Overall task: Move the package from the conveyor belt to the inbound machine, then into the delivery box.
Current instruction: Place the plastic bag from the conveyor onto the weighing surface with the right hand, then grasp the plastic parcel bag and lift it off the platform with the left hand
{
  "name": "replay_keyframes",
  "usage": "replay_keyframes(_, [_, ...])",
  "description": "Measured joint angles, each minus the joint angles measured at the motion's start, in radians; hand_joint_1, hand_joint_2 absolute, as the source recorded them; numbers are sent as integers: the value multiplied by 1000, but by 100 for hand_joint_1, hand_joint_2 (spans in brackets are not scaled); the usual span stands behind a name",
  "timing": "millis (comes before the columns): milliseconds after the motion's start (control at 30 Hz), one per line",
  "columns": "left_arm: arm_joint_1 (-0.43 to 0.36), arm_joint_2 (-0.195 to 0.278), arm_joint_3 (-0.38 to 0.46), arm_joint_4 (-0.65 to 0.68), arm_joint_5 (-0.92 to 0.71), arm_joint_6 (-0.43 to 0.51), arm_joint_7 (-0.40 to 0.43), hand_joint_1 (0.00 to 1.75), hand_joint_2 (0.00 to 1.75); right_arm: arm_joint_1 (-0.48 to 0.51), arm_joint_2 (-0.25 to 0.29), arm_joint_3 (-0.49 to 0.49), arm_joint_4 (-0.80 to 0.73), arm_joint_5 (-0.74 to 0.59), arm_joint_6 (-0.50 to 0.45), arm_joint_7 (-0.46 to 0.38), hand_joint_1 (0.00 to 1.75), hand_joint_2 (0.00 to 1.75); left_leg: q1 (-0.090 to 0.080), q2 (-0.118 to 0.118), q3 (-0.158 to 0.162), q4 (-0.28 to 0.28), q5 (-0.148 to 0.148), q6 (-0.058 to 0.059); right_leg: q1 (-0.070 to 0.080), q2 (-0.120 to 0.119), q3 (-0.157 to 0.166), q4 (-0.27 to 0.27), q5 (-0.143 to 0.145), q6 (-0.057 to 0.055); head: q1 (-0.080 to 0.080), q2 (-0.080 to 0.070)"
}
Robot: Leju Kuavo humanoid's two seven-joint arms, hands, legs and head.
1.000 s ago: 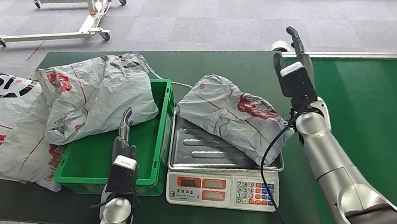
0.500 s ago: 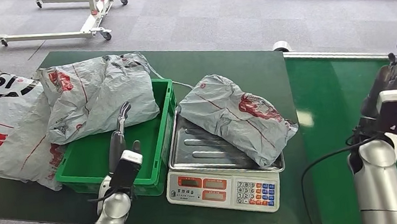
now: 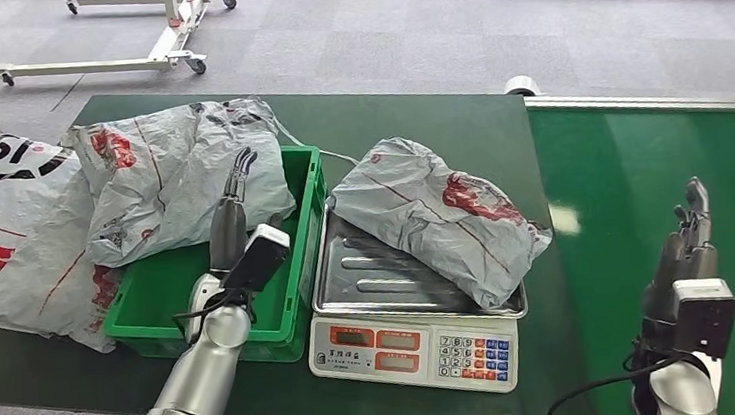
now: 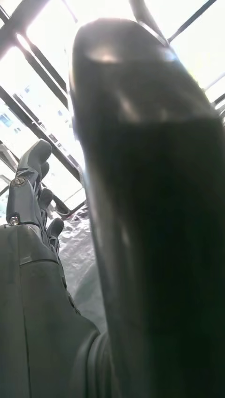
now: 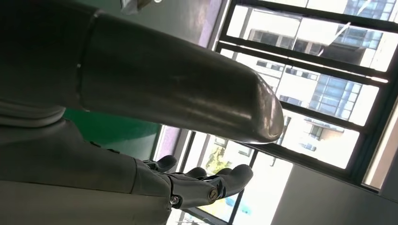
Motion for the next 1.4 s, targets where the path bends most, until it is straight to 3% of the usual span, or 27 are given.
replay_keyframes(233, [-121, 23, 0, 190, -73, 51, 8, 0, 0, 20, 79, 16, 31, 20, 42, 4, 0, 0, 0, 0, 0, 0, 1, -1, 0, 0, 0, 1, 0, 0, 0, 0])
replay_keyframes(700, [-294, 4, -51, 506, -303, 117, 81, 0, 0, -16, 148, 84, 203, 4, 98, -3, 0, 0, 0, 0, 0, 0, 2, -1, 0, 0, -1, 1, 1, -1, 0, 0])
replay_keyframes(1100, [-360, -39, -115, 599, -368, 91, 121, 0, 0, -77, 178, 122, 365, -36, 122, -19, 0, 0, 0, 0, 0, 0, 2, -1, 0, 0, -1, 1, 1, -1, 0, 0])
replay_keyframes(1400, [-383, -44, -128, 625, -376, 82, 121, 0, 0, -102, 183, 142, 452, -63, 129, -40, 0, 0, 0, 0, 0, 0, 2, -1, 0, 0, -1, 1, 1, -1, 0, 0])
